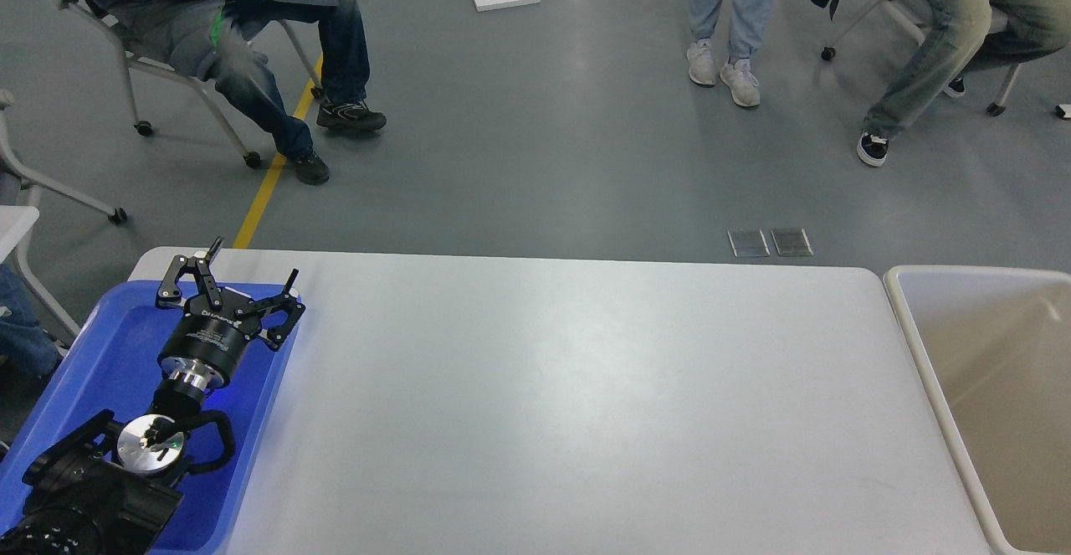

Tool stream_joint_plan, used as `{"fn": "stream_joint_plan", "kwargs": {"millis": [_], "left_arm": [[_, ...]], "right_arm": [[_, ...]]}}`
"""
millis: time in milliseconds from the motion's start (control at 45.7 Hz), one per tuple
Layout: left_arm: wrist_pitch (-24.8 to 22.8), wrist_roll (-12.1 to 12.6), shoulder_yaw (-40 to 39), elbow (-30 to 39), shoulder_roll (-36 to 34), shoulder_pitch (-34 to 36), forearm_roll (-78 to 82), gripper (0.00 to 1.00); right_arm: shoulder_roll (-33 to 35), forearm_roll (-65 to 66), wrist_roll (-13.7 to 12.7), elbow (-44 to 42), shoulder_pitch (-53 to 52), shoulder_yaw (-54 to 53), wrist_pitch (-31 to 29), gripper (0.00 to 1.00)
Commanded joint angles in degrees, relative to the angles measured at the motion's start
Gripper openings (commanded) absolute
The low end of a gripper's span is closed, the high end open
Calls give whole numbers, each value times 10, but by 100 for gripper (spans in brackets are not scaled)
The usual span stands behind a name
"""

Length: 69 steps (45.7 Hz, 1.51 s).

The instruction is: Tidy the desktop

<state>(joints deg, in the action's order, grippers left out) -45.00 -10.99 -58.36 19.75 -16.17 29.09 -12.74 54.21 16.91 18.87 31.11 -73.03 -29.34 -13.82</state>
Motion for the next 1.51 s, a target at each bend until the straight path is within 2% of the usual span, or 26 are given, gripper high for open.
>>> {"fn": "stream_joint_plan", "kwargs": {"millis": [0,328,394,503,547,963,1160,1488], "left_arm": [[0,0,0,0,0,0,0,100],[0,0,0,0,0,0,0,100],[0,0,0,0,0,0,0,100],[0,0,0,0,0,0,0,100],[0,0,0,-1,0,0,0,100],[0,0,0,0,0,0,0,100],[0,0,0,0,0,0,0,100],[0,0,0,0,0,0,0,100]], "right_arm": [[-18,-111,0,69,113,-62,7,100],[-132,-104,9,109,300,-197,8,100],[-154,-101,32,109,328,-203,6,100],[-197,-101,93,109,370,-203,5,100],[-212,-101,107,108,384,-202,5,100],[-342,-101,118,106,462,-204,5,100],[-348,-100,162,101,458,-196,5,100],[-360,-100,166,94,454,-197,6,100]]}}
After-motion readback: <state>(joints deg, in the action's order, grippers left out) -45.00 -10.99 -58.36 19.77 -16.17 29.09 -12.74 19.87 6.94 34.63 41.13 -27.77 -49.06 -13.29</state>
